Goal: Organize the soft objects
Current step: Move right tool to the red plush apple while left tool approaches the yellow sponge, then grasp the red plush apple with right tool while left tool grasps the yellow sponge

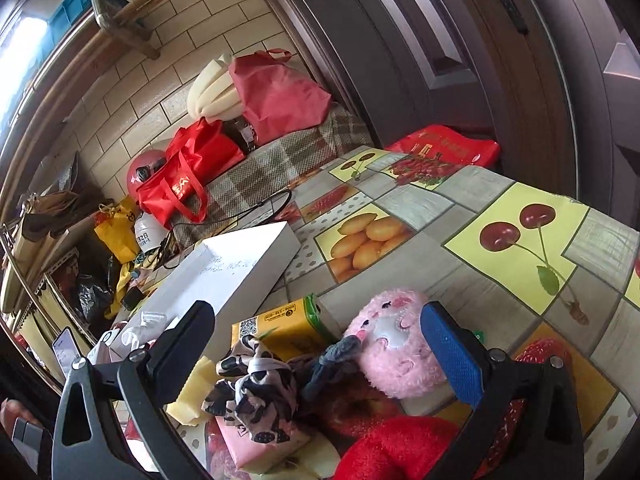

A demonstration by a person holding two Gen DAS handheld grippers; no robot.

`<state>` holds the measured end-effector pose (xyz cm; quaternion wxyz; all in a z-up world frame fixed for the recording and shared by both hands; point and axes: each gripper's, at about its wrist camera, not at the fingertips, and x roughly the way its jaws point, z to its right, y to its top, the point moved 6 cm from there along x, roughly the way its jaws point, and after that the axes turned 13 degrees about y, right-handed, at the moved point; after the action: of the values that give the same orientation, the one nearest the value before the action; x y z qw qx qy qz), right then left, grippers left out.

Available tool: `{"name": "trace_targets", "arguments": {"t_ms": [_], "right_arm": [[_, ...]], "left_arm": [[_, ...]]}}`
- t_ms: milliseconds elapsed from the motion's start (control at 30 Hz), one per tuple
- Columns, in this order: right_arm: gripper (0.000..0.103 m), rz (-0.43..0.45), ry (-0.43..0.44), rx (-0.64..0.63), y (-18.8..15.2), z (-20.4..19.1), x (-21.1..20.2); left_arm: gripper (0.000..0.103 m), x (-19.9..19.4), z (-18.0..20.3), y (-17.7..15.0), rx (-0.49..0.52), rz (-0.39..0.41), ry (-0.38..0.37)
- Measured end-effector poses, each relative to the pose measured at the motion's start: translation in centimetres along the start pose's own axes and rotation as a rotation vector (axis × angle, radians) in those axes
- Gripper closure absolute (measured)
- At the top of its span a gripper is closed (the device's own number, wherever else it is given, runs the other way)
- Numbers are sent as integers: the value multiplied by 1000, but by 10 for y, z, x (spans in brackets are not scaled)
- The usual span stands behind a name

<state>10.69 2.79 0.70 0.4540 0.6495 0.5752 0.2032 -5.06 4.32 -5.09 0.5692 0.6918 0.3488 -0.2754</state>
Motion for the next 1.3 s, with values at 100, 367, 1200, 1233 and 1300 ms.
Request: {"name": "trace_targets", "arguments": {"t_ms": [100, 367, 1200, 1233, 1300], "right_arm": [[0, -24, 0, -38, 2, 0, -5], [0, -179, 45, -148, 5, 21, -44], [43, -465, 140, -174, -39, 40, -34], [43, -465, 142, -170, -39, 40, -34], [43, -461, 151, -157, -38, 42, -35]], "left_arm": [[1, 2, 0, -3, -1, 1, 0], [1, 0, -1, -5, -3, 2, -2], [26, 13, 9, 55, -77, 92, 23], [26, 18, 12, 55, -70, 76, 24], [46, 25, 18, 55, -39, 50, 33]]}}
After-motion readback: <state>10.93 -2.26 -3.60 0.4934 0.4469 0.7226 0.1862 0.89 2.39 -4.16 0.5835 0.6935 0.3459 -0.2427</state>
